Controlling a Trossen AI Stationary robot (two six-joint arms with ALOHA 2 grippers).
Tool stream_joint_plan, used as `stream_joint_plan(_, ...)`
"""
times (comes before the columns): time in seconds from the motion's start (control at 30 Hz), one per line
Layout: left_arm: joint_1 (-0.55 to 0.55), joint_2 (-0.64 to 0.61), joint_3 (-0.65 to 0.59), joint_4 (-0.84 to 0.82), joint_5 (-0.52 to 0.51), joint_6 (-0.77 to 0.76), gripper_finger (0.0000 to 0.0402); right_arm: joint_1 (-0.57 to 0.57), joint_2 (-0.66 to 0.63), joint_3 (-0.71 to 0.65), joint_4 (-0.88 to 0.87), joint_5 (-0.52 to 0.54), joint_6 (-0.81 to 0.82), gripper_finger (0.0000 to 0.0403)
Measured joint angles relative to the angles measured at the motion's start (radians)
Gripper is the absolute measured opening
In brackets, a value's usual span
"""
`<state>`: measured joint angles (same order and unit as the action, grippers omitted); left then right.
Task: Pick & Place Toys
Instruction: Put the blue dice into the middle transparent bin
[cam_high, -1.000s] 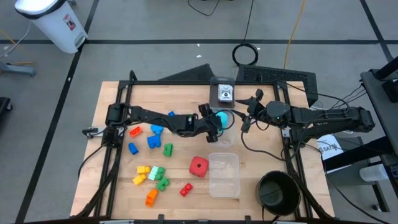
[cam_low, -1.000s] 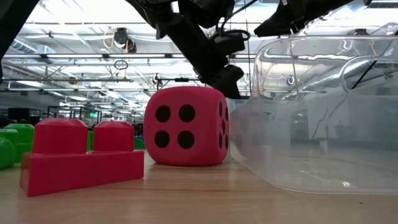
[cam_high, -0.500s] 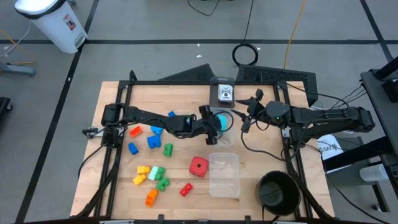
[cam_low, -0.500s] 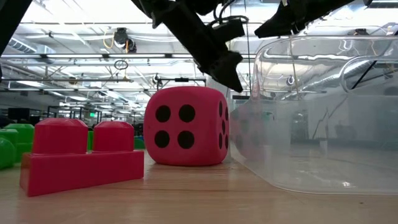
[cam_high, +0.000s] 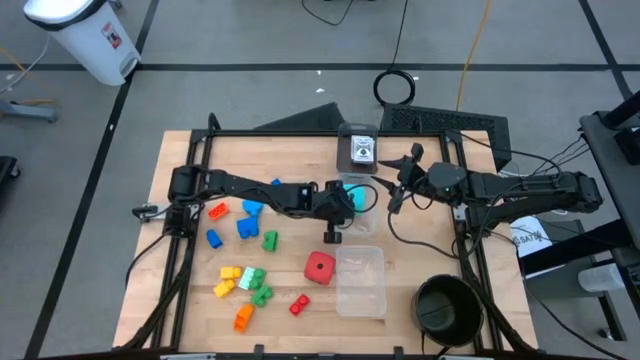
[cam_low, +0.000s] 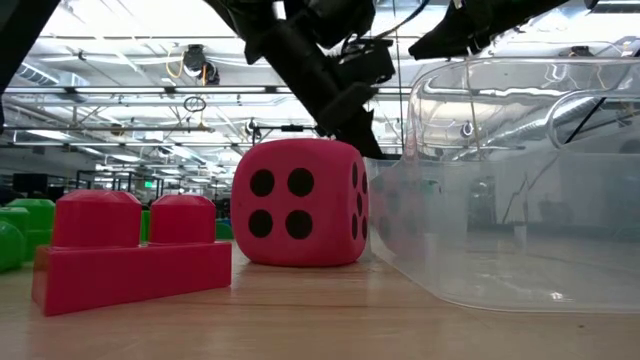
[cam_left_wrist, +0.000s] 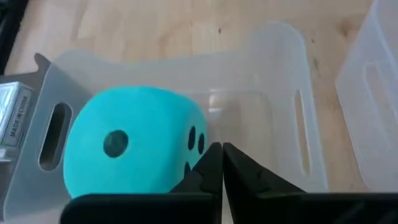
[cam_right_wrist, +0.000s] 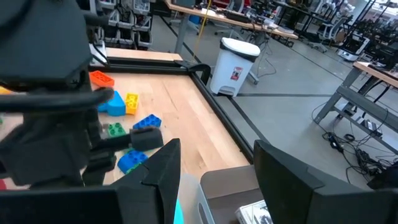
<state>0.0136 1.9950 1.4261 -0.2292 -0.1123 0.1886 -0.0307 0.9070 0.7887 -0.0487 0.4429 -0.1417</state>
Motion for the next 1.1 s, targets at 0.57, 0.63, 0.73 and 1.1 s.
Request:
stream_joint_plan(0.57,0.011,0.070,-0.001,0.087,-0.101,-0.052,0.0003,0.000,0.000,0.000,-0.001,0.000,0.000,0.0171)
stream_joint_plan(0.63,0.012,0.079,0.000,0.113,-0.118,-0.067,0.0007,0.000,0.000,0.000,-0.002,0.000,0.000,0.0171)
stream_joint_plan(0.73,0.012,0.083,0.000,0.123,-0.124,-0.068,0.0008,0.000,0.000,0.000,-0.001,0.000,0.000,0.0171)
stream_joint_plan(1.1,0.014,0.082,0.000,0.163,-0.253,-0.118,0.0022,0.000,0.000,0.000,-0.001,0.000,0.000,0.0171)
